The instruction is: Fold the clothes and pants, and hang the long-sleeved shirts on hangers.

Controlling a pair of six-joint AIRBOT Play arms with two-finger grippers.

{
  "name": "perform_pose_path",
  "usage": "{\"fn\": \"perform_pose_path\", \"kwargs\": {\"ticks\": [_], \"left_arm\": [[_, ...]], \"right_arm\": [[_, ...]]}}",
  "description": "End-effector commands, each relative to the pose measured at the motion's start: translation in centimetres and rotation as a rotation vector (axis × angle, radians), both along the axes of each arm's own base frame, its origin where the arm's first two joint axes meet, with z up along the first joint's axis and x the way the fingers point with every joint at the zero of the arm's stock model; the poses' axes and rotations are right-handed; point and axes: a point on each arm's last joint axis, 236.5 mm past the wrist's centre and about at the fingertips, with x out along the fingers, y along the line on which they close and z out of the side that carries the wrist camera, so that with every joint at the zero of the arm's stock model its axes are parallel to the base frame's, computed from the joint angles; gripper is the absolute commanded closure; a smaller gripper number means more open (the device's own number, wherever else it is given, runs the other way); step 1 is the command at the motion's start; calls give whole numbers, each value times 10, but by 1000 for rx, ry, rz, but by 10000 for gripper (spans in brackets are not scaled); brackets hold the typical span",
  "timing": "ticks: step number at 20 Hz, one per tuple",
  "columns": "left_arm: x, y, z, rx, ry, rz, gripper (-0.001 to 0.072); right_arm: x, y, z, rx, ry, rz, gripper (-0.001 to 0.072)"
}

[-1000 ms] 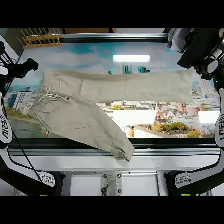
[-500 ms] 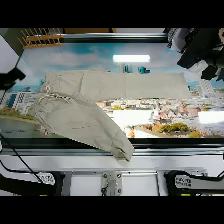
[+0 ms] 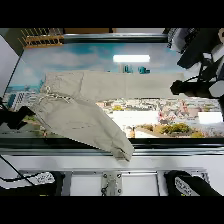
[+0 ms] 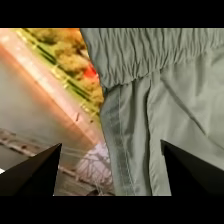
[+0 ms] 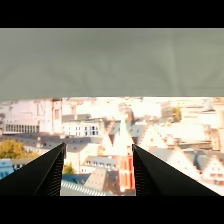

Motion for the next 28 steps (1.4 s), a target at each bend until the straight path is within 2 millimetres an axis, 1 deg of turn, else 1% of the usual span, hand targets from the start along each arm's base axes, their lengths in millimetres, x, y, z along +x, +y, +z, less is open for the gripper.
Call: {"fn": "perform_pose_path", "kwargs": {"ticks": [1,3,4,5,6,9,13,14,15,16,18,19,20,22,23,24,26,28], "left_arm": [[4,-20,-21,-42,-6,-1,-13],[14,-31,-24,-57,9,-43,-11],[19,-34,-25,-60,11,-59,60],[23,-36,-24,-60,10,-71,95],[27,-38,-23,-55,4,-80,96],[32,-44,-22,-46,-3,-97,97],[34,-41,-22,-40,-11,-79,106],[34,-41,-22,-42,-10,-74,295],[34,-42,-22,-44,-9,-75,531],[33,-42,-20,-44,-10,-78,702],[35,-41,-9,-25,-34,-84,699],[36,-39,-1,-5,-49,-99,699],[37,-39,6,6,-64,-106,699],[39,-38,17,21,-86,-110,699],[38,-38,20,22,-88,-112,699],[37,-39,20,18,-85,-114,699],[36,-41,19,12,-79,-117,699],[36,-41,19,12,-79,-116,699]], "right_arm": [[-11,35,-8,21,11,76,273],[-11,43,-7,21,4,93,273],[-11,44,-7,21,4,96,273],[-11,44,-7,21,5,96,273],[-11,44,-7,21,5,96,272],[-12,44,-7,21,9,97,272],[-22,45,-16,22,60,109,272],[-25,46,-18,22,76,113,272],[-28,46,-21,22,92,116,273],[-32,47,-26,23,110,118,272],[-48,51,-46,27,185,135,272],[-63,58,-62,42,245,154,271],[-77,68,-77,62,297,173,269],[-108,97,-110,123,401,220,257],[-125,113,-126,149,460,250,118],[-140,128,-139,164,514,283,2],[-165,156,-155,158,594,416,3],[-191,187,-164,190,667,539,2]]}}
